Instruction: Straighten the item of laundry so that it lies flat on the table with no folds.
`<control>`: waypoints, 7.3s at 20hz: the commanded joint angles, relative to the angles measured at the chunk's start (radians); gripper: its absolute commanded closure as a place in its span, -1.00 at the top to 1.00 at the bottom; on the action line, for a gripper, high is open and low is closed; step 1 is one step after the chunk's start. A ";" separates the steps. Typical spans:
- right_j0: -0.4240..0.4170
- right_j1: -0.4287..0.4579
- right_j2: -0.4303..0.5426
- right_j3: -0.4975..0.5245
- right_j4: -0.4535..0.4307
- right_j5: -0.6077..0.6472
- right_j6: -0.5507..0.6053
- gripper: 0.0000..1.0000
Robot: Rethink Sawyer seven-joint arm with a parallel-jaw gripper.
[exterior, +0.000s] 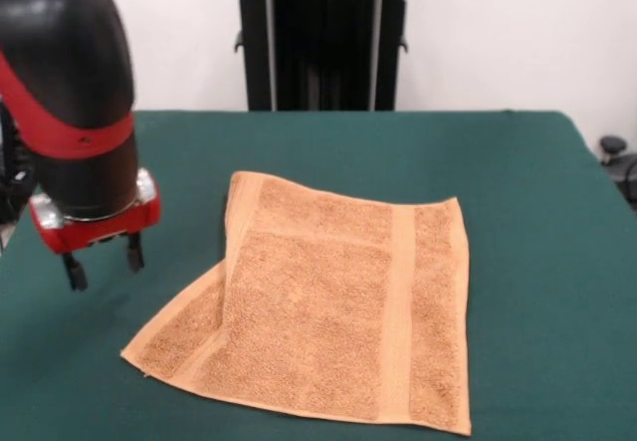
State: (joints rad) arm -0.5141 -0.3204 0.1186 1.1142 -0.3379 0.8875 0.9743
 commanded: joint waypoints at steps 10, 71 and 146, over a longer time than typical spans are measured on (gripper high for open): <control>0.136 0.007 -0.065 0.260 0.105 -0.188 0.486 1.00; -0.059 0.225 0.076 0.042 0.035 -0.275 0.093 -1.00; 0.211 -0.272 -0.163 0.415 0.144 0.011 0.529 1.00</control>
State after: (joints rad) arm -0.3553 -0.5751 -0.0193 1.3570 -0.2494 0.7847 1.1959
